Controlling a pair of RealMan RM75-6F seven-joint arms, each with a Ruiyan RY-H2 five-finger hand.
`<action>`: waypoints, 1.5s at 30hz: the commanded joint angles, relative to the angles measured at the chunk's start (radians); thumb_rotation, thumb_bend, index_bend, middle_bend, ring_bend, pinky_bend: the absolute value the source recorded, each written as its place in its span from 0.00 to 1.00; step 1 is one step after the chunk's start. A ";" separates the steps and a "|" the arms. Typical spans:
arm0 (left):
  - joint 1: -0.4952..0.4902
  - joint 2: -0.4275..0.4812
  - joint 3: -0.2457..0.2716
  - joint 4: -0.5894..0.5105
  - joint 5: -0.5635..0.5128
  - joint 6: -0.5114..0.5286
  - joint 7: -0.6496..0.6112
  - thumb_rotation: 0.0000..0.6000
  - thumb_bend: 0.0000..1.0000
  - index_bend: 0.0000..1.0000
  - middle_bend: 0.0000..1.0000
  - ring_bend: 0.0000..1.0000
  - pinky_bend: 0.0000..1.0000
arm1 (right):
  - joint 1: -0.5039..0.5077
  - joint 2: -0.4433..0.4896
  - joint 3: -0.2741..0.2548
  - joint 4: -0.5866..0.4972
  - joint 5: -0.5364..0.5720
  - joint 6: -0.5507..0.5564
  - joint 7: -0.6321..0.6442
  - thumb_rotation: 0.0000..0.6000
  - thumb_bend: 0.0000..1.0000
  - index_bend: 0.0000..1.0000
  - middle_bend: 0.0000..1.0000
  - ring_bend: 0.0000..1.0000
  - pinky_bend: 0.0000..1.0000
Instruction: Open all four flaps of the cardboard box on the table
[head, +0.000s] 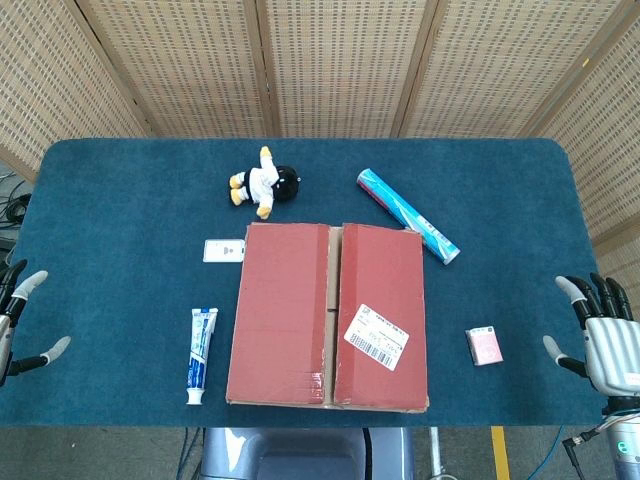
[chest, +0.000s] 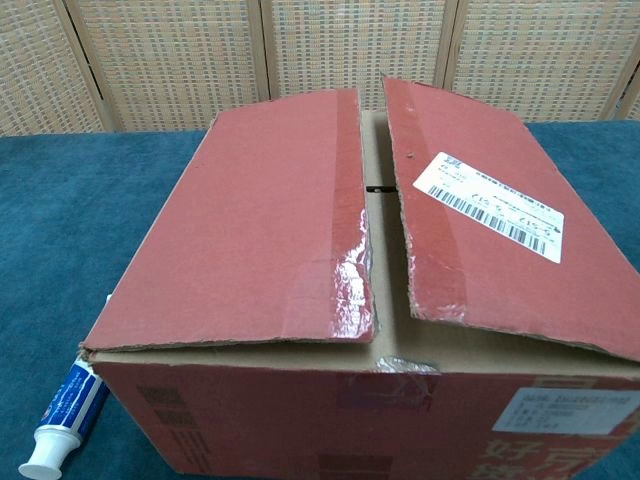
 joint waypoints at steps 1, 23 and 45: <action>0.000 0.001 0.000 -0.001 -0.002 -0.002 0.001 0.86 0.22 0.11 0.00 0.00 0.00 | 0.001 -0.001 0.001 0.002 0.001 -0.001 0.002 1.00 0.31 0.16 0.16 0.00 0.00; -0.014 0.013 0.004 -0.035 -0.014 -0.035 0.037 0.86 0.22 0.11 0.00 0.00 0.00 | 0.007 0.009 0.013 0.015 -0.010 0.000 0.069 1.00 0.62 0.16 0.16 0.00 0.00; -0.046 0.001 0.007 -0.049 -0.058 -0.099 0.130 0.86 0.23 0.11 0.00 0.00 0.00 | 0.301 0.146 0.097 -0.055 -0.228 -0.248 0.405 1.00 1.00 0.22 0.23 0.00 0.00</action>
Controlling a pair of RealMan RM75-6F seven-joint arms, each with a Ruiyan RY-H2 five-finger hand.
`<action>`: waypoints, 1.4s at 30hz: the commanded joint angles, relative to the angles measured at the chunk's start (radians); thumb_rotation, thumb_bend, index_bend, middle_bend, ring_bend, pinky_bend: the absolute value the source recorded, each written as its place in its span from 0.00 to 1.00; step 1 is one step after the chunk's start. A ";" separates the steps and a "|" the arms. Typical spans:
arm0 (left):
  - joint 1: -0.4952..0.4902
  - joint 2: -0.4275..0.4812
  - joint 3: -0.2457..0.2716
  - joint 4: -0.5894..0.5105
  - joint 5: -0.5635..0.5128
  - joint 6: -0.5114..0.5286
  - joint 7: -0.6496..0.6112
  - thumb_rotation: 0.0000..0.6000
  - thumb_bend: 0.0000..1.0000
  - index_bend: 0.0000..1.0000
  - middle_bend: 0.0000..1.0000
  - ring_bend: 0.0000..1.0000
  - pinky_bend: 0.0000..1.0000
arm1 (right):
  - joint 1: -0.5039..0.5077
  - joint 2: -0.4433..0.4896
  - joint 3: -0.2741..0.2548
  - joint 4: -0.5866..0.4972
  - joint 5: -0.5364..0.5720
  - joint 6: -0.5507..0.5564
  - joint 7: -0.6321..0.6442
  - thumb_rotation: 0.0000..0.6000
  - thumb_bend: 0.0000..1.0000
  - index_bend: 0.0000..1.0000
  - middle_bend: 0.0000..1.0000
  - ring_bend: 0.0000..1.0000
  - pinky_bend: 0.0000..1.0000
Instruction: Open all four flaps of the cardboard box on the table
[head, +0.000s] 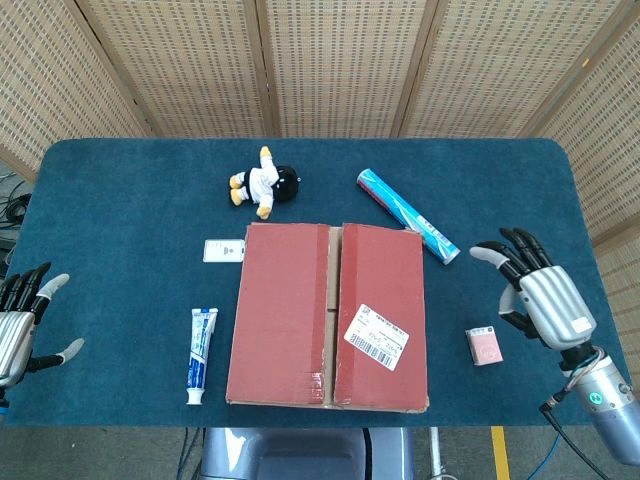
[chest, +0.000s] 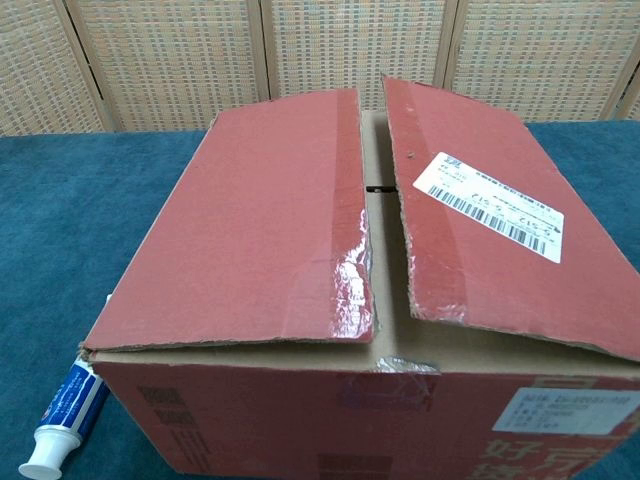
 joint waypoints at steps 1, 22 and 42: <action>-0.005 -0.004 0.000 0.001 -0.005 -0.008 0.009 0.86 0.23 0.11 0.00 0.00 0.00 | 0.069 0.023 0.021 -0.023 -0.036 -0.060 0.056 1.00 1.00 0.22 0.23 0.00 0.00; -0.042 -0.036 -0.005 0.020 -0.003 -0.040 0.033 0.85 0.24 0.11 0.00 0.00 0.00 | 0.454 -0.090 0.056 -0.068 -0.068 -0.409 0.144 1.00 1.00 0.30 0.27 0.00 0.00; -0.045 -0.034 0.002 0.039 -0.015 -0.053 0.005 0.85 0.24 0.11 0.00 0.00 0.00 | 0.524 -0.170 -0.007 0.000 0.003 -0.483 0.057 1.00 1.00 0.33 0.30 0.00 0.00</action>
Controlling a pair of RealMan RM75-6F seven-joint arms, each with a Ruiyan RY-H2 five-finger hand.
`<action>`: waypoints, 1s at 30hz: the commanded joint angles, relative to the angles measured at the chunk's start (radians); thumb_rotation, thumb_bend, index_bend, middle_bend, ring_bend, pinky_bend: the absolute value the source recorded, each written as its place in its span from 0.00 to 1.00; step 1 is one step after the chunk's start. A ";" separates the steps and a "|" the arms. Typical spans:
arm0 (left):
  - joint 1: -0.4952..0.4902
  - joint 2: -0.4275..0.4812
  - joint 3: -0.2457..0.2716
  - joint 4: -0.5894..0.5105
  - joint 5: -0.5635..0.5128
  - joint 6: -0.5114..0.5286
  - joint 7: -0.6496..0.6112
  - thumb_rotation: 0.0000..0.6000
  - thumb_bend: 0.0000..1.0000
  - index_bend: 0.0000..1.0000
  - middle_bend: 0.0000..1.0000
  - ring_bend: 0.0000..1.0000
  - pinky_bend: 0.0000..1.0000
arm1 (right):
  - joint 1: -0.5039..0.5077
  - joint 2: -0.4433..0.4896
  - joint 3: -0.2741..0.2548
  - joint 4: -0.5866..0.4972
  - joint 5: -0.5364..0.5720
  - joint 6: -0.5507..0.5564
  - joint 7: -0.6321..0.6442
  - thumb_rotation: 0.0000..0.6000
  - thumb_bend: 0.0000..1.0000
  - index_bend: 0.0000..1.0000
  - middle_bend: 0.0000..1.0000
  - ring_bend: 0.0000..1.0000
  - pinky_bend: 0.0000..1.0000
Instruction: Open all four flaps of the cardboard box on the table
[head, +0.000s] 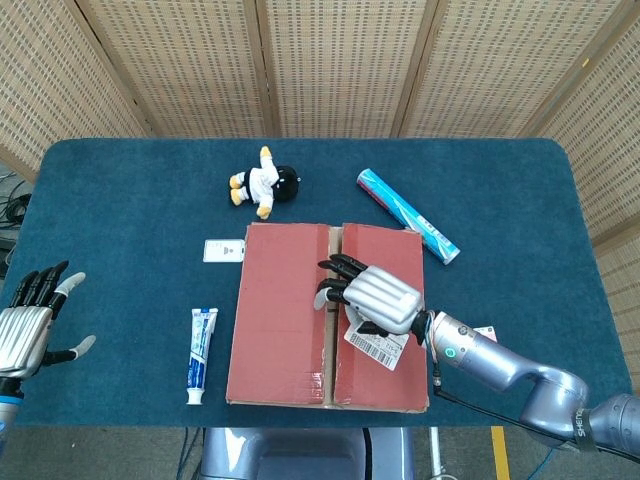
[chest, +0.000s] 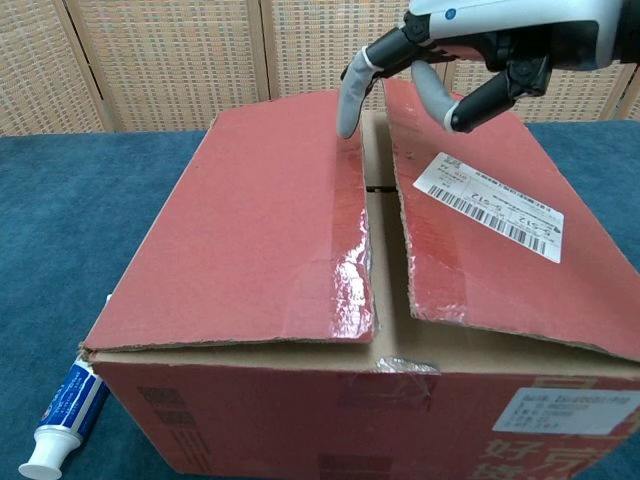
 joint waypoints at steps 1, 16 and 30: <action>0.000 0.001 0.000 0.000 0.000 0.000 0.000 0.86 0.24 0.11 0.00 0.00 0.00 | 0.003 -0.002 -0.005 0.004 0.004 0.001 -0.006 1.00 1.00 0.33 0.30 0.00 0.00; -0.007 -0.001 -0.001 -0.002 -0.006 -0.004 0.002 0.85 0.24 0.11 0.00 0.00 0.00 | 0.012 -0.012 -0.032 0.027 0.019 0.014 -0.016 1.00 1.00 0.36 0.38 0.02 0.00; -0.011 0.000 -0.002 0.001 -0.007 -0.006 -0.008 0.86 0.24 0.11 0.00 0.00 0.00 | 0.024 -0.006 -0.045 0.025 0.021 0.019 -0.019 1.00 1.00 0.40 0.45 0.04 0.00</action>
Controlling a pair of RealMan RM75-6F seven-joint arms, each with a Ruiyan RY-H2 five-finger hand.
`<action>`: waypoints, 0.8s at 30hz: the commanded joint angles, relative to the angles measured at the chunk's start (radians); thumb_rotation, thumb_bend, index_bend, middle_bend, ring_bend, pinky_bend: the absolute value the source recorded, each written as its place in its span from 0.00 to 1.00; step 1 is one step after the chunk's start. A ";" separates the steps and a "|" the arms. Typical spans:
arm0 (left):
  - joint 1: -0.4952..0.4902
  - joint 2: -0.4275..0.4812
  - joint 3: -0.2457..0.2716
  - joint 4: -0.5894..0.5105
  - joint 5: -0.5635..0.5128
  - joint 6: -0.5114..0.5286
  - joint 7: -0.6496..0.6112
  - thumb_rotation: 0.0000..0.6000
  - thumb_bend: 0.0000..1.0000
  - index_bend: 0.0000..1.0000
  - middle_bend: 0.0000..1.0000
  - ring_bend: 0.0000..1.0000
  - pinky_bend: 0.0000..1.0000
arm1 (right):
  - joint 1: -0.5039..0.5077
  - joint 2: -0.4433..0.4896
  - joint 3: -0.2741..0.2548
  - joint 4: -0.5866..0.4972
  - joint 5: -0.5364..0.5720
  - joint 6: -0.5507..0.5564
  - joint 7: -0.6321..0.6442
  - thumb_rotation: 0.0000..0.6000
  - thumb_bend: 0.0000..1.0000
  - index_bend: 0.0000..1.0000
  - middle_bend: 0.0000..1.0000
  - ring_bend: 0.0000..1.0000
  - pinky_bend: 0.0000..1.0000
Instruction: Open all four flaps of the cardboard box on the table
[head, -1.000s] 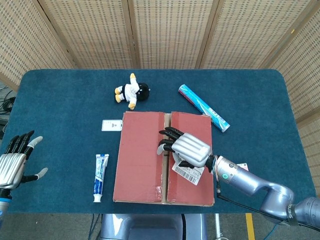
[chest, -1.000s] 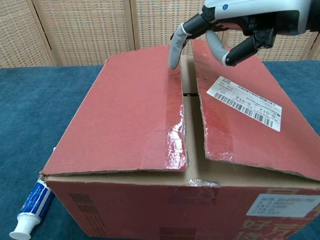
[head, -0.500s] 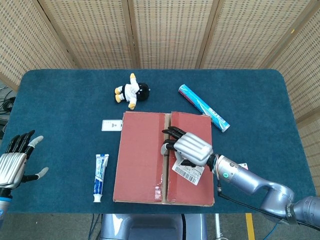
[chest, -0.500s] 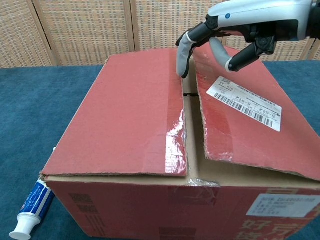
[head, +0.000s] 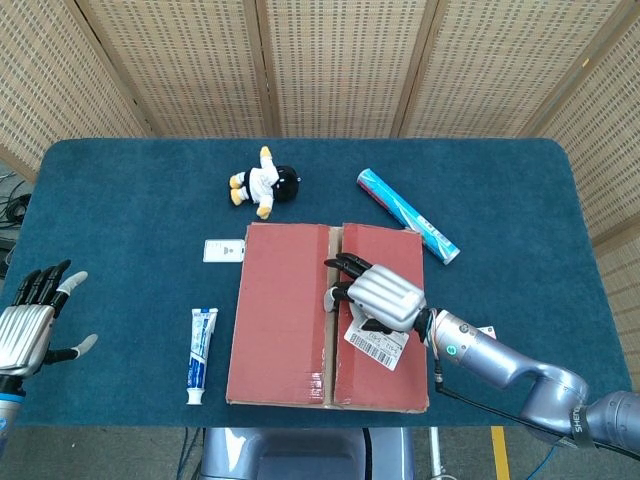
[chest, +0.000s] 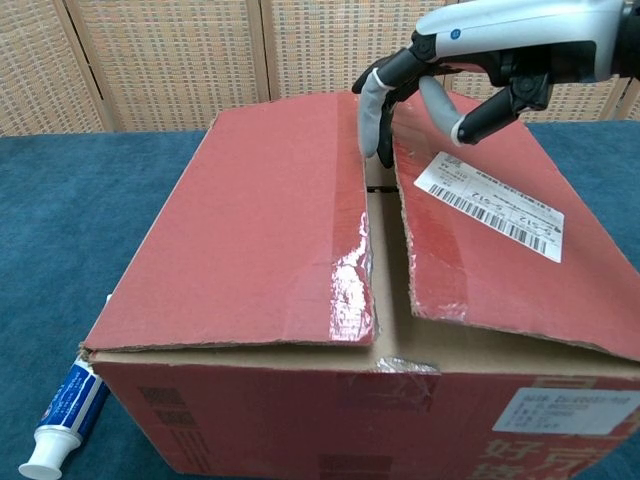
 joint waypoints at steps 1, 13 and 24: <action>-0.001 0.001 0.000 -0.001 0.001 -0.001 -0.006 0.86 0.24 0.11 0.00 0.00 0.00 | 0.003 0.009 0.002 -0.004 -0.003 0.004 -0.007 1.00 1.00 0.40 0.45 0.04 0.00; -0.004 0.002 -0.004 0.009 0.007 0.005 -0.015 0.86 0.24 0.11 0.00 0.00 0.00 | 0.016 0.093 0.024 -0.060 0.012 0.002 -0.049 1.00 1.00 0.40 0.47 0.06 0.00; -0.009 0.006 -0.002 0.007 0.010 -0.001 -0.014 0.86 0.24 0.11 0.00 0.00 0.00 | 0.009 0.178 0.036 -0.090 0.044 -0.007 -0.092 1.00 1.00 0.40 0.48 0.07 0.00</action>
